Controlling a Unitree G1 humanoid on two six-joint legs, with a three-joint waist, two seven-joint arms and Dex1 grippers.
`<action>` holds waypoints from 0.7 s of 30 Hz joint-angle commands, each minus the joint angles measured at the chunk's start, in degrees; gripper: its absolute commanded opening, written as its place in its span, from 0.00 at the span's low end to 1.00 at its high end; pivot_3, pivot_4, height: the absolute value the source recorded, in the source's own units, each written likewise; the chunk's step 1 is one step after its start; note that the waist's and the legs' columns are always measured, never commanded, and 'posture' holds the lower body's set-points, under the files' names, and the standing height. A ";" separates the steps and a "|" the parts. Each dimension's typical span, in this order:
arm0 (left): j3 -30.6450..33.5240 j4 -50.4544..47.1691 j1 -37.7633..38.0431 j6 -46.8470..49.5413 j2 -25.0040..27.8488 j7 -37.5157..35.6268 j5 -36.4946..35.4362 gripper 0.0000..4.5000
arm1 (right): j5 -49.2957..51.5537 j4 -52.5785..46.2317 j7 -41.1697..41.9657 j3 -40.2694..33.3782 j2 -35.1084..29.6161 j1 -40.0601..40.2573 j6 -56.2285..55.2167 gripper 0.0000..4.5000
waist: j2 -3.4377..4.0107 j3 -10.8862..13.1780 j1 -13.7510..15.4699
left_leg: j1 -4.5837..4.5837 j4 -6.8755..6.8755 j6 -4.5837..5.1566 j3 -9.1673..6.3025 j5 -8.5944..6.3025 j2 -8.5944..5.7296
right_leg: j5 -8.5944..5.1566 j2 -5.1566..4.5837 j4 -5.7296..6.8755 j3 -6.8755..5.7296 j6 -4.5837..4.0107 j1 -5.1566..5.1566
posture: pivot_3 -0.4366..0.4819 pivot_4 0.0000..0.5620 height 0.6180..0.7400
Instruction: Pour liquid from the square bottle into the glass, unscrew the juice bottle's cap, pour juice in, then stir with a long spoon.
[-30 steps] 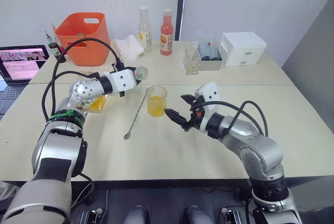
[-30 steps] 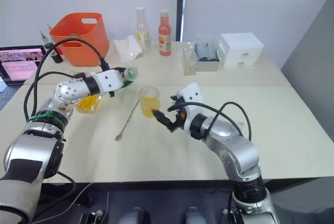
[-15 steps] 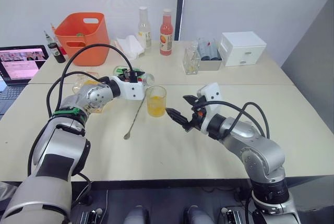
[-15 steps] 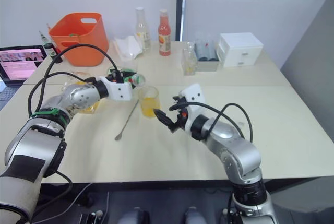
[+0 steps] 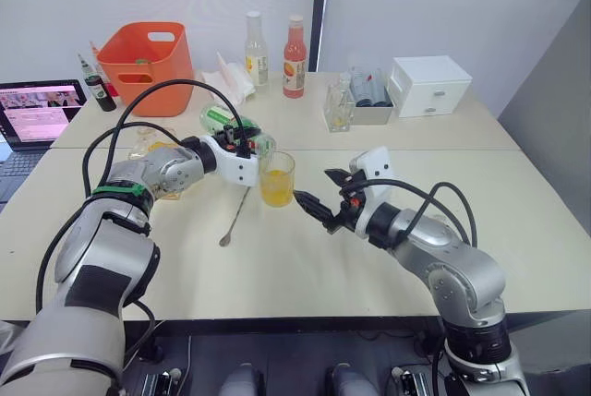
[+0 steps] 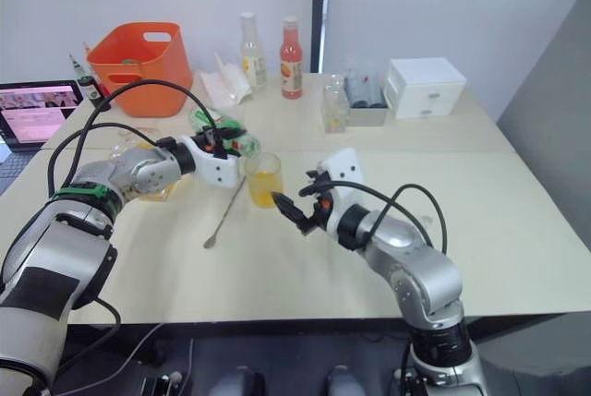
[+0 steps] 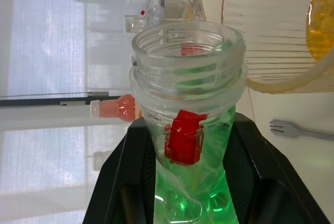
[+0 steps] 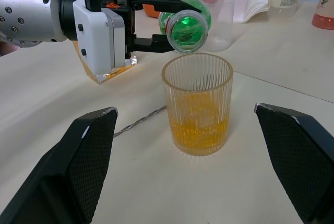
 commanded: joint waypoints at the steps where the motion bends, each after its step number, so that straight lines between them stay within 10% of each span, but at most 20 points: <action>1: -0.43 -1.22 -3.46 -0.39 1.12 4.76 0.98 0.31 | 1.18 -2.43 -0.22 -0.93 0.55 -0.08 -0.19 0.99 | 0.00 0.00 0.00 | 0.00 0.00 0.00 0.00 0.00 0.00 | 0.00 0.00 0.00 0.00 0.00 0.00 | 0.48 0.27 0.79; 21: 0.08 0.47 -3.38 -0.70 -0.45 0.61 -2.41 0.31 | 0.99 -2.64 -0.34 -1.32 0.89 0.09 0.45 0.99 | 0.00 0.00 -0.02 | 0.01 0.09 0.00 -0.02 0.00 -0.09 | 0.00 -0.06 0.27 -0.01 0.01 0.00 | 0.48 0.27 0.79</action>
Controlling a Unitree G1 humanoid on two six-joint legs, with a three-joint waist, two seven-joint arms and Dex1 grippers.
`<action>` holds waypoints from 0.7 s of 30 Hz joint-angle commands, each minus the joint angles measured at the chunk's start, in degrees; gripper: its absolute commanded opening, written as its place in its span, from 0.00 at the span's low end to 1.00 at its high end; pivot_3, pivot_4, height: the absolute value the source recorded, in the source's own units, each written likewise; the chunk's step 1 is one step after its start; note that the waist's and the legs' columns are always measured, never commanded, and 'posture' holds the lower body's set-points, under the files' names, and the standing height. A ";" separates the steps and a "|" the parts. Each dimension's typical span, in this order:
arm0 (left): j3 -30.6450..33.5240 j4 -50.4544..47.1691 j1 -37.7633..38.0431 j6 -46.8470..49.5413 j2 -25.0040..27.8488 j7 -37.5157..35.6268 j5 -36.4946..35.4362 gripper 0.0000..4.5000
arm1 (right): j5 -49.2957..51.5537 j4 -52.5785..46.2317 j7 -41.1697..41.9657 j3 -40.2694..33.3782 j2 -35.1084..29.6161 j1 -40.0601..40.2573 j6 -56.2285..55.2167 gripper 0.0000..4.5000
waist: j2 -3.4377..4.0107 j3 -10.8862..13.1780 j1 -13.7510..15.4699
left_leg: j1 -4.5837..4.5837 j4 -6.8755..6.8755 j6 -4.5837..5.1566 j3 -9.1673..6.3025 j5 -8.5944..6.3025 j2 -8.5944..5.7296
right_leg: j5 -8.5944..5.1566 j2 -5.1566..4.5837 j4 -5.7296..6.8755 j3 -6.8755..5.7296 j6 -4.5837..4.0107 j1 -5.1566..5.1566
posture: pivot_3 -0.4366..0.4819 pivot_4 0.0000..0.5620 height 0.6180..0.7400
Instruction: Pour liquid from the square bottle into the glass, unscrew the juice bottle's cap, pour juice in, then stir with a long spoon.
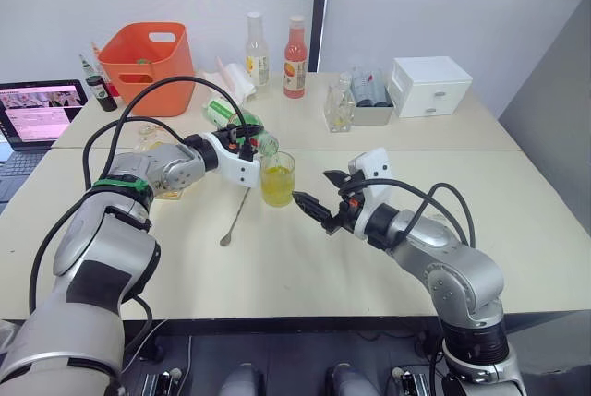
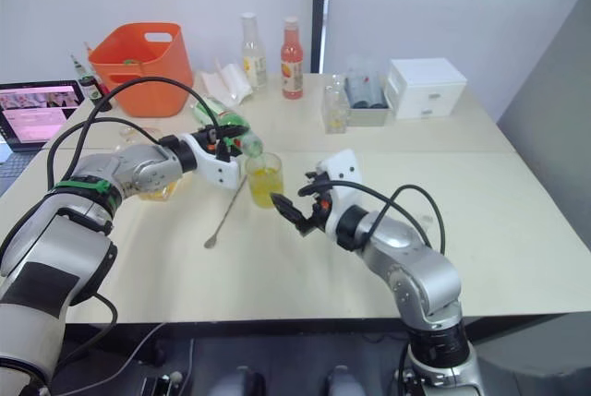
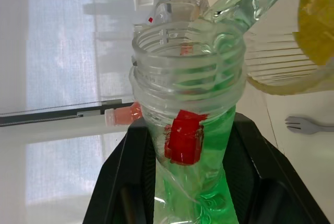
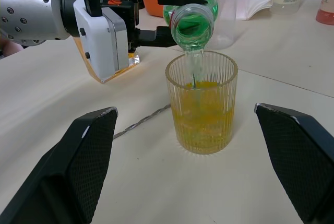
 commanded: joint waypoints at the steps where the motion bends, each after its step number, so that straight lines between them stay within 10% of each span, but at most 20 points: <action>1: 4.01 -0.40 -1.22 -0.95 -0.41 -5.64 -5.75 0.31 | 0.99 -2.61 -0.25 -1.01 0.14 0.11 -0.27 0.99 | 0.00 0.00 0.03 | 0.00 0.01 0.00 0.00 0.00 0.00 | 0.00 0.00 0.01 0.00 0.00 0.00 | 0.48 0.27 0.79; 21: 24.28 -1.94 1.60 5.24 -2.63 -38.73 -32.51 0.31 | 0.94 -2.30 0.49 -1.46 -1.01 0.10 -0.38 0.99 | 0.00 0.00 -0.10 | -0.01 0.19 0.01 -0.11 0.00 -0.02 | 0.00 -0.01 0.20 -0.04 0.00 0.02 | 0.48 0.27 0.79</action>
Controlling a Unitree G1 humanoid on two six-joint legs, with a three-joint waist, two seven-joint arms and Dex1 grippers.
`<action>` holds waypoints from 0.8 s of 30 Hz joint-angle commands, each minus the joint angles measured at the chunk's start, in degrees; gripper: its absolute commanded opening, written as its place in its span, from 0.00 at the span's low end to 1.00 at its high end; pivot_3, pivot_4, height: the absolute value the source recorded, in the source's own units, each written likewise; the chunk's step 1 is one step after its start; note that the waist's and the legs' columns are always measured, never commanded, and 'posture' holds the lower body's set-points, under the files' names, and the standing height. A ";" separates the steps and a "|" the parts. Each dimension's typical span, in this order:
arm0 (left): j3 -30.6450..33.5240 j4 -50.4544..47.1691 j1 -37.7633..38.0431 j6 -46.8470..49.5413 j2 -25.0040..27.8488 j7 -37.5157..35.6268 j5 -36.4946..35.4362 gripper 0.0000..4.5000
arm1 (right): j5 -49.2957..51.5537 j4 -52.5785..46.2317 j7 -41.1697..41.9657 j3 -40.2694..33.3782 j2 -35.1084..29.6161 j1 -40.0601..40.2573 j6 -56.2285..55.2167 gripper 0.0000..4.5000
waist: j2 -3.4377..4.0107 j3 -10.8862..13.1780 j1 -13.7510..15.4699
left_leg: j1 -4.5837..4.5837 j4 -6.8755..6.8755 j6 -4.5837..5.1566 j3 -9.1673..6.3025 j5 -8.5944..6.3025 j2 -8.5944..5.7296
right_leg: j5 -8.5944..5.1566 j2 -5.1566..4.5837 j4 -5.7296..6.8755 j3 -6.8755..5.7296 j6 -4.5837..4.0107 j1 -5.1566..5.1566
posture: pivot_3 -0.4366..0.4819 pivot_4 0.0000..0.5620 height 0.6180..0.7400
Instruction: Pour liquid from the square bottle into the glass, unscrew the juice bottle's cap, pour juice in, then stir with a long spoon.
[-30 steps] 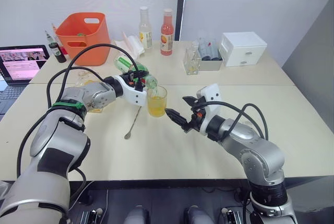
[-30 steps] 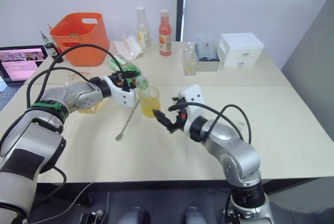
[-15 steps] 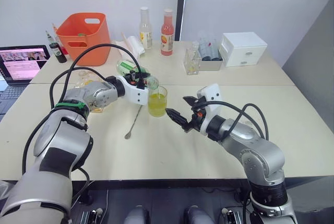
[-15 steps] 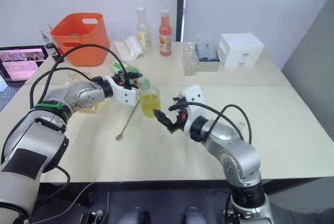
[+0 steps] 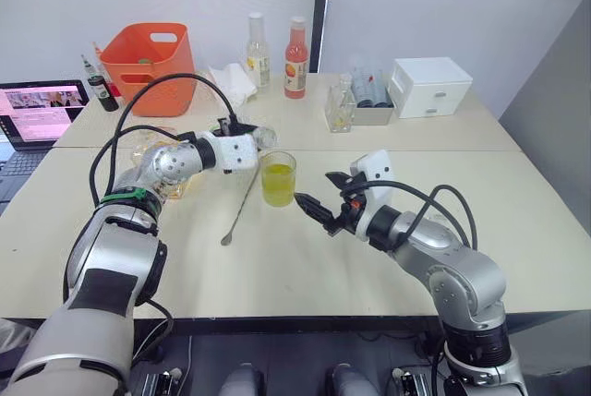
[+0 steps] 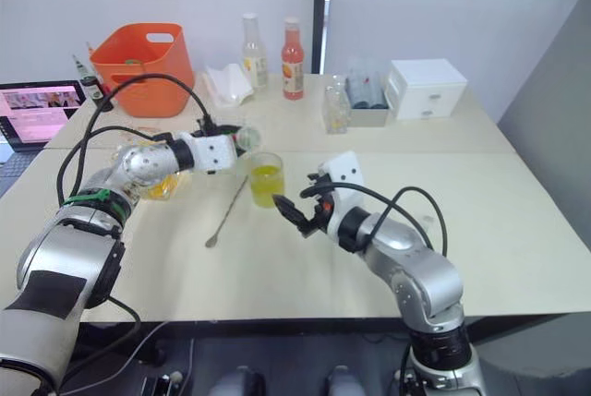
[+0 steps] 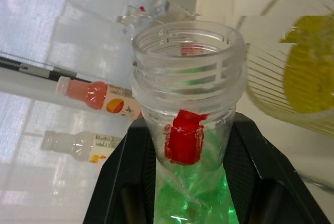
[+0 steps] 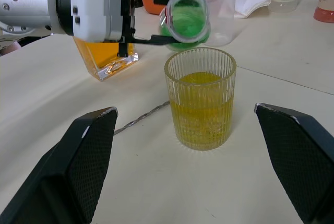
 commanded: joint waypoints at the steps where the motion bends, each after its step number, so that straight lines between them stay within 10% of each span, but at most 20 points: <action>1: 7.16 -3.09 -2.19 3.08 0.47 -8.13 -9.35 0.31 | 0.98 -1.81 0.48 -1.36 -0.60 -0.82 -0.37 0.99 | 0.00 0.00 -0.05 | 0.00 0.01 0.00 0.00 0.00 0.00 | 0.00 0.00 0.00 -0.01 0.00 0.00 | 0.48 0.27 0.79; 12: 21.32 -19.26 1.93 28.37 4.22 -39.37 -32.33 0.31 | 2.25 -0.88 4.21 -1.89 -3.75 -2.01 -0.27 0.99 | 0.01 0.00 -0.33 | -0.17 0.43 0.04 -0.20 -0.03 0.02 | 0.00 0.02 0.24 -0.11 0.00 0.01 | 0.48 0.27 0.79; 24: 36.22 -64.62 29.95 74.09 16.42 -36.57 -55.14 0.31 | 1.37 7.44 11.94 -2.94 -10.44 -6.48 -3.91 0.99 | 0.01 0.00 -1.62 | -0.11 0.45 0.04 -0.53 -0.02 0.09 | 0.00 0.05 0.36 -0.17 0.00 0.04 | 0.48 0.27 0.79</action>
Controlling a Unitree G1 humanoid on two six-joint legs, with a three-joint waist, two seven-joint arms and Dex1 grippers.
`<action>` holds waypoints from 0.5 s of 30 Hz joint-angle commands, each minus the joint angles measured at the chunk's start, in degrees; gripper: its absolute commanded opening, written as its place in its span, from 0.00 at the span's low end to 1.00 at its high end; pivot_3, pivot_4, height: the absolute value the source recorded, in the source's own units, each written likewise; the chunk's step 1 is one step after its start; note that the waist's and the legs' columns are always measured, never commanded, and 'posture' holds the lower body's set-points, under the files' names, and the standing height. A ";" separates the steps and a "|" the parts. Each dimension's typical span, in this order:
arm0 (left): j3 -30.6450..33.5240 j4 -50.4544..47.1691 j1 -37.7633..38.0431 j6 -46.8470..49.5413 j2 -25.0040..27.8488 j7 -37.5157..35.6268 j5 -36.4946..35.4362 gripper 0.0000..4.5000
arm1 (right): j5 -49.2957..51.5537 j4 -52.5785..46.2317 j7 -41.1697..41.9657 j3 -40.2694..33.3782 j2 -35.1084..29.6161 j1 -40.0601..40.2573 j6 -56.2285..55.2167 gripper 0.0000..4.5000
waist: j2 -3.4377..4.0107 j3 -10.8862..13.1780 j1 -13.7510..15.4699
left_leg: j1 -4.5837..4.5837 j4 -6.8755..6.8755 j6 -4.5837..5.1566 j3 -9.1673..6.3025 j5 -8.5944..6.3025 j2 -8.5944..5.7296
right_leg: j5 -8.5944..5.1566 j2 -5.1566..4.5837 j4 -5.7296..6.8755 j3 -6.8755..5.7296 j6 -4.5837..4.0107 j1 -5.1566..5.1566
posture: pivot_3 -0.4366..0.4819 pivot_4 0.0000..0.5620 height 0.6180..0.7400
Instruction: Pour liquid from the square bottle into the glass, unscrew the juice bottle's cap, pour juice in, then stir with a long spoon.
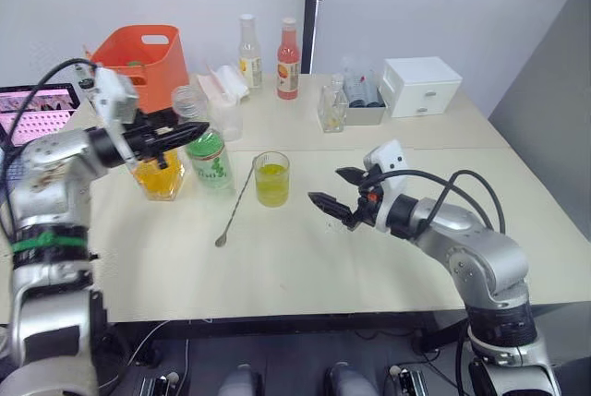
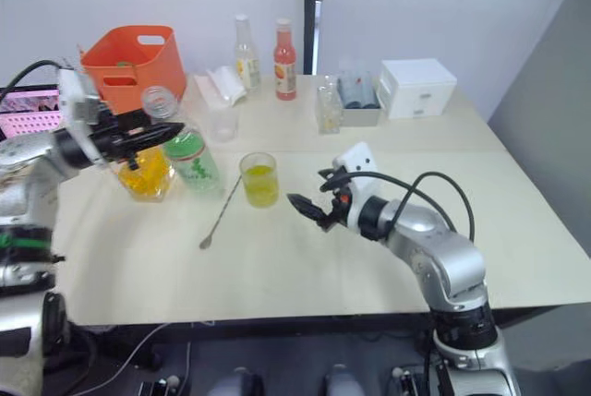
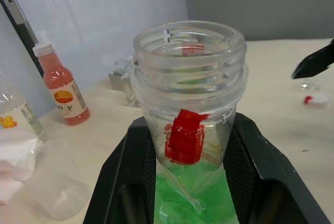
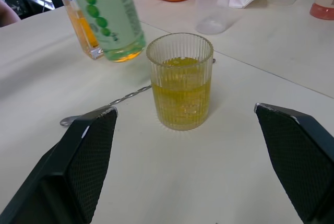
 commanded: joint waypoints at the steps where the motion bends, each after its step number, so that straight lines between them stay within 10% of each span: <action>1: 8.68 -8.86 5.48 7.33 3.51 5.41 -5.33 0.31 | -0.11 0.59 2.04 -0.93 -0.97 -2.15 -2.35 0.99 | 0.00 0.00 -0.05 | 0.04 -0.01 0.00 -0.02 0.00 0.00 | 0.00 0.00 0.00 0.00 0.00 0.01 | 0.48 0.27 0.79; 15: 19.94 0.47 15.56 5.97 8.67 19.06 -1.34 0.31 | -0.20 1.78 3.49 -0.17 -0.07 -3.80 -2.31 0.99 | -0.04 0.01 1.25 | 0.17 0.03 -0.02 0.15 0.01 -0.02 | 0.00 -0.05 -0.15 0.00 -0.01 0.05 | 0.48 0.27 0.79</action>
